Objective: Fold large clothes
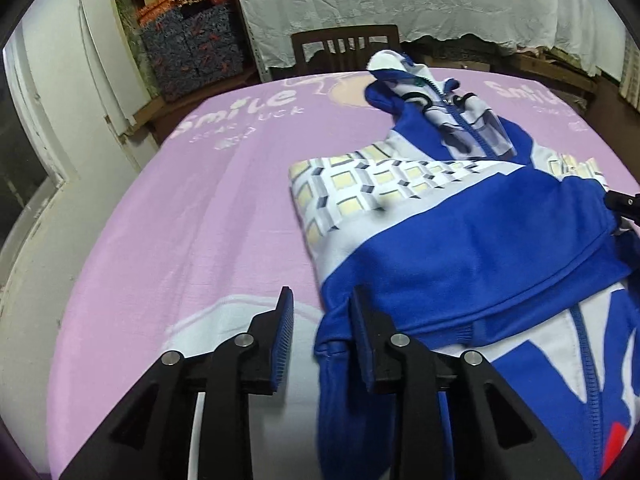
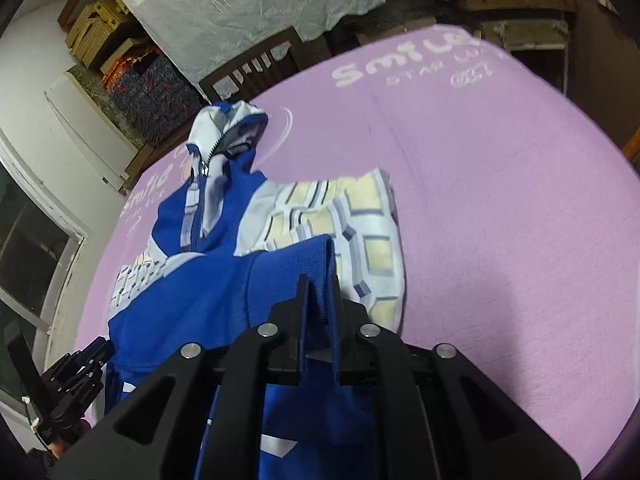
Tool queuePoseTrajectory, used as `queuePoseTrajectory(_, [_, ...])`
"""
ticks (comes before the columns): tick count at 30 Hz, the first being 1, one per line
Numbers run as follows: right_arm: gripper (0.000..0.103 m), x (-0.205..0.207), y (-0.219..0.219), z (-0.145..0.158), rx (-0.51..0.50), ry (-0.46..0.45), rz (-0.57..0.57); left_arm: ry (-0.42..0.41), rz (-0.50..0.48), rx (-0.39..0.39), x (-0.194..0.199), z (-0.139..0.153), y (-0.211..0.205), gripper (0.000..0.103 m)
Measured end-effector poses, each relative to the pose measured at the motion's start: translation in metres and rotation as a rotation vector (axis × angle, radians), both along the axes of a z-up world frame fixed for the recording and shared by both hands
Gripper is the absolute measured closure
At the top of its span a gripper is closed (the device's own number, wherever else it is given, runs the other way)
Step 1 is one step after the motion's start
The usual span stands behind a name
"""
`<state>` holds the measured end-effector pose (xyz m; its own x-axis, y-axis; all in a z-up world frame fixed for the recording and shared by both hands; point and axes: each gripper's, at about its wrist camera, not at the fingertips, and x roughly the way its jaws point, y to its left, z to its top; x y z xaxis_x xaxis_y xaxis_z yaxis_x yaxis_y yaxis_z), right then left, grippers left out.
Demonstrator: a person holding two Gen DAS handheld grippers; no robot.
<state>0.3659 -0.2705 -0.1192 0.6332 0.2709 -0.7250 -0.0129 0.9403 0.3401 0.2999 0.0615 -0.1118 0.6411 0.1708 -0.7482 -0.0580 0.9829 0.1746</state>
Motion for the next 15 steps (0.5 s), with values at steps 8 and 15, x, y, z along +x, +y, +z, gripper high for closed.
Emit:
queuePoseTrajectory(8, [0.082, -0.010, -0.016, 0.020, 0.028, -0.066, -0.068, -0.052, -0.007, -0.156, -0.016, 0.025, 0.012, 0.073])
queuePoseTrajectory(15, [0.082, -0.004, 0.041, 0.035, 0.051, -0.079, 0.110, -0.076, -0.160, -0.136, 0.014, 0.047, -0.033, 0.072])
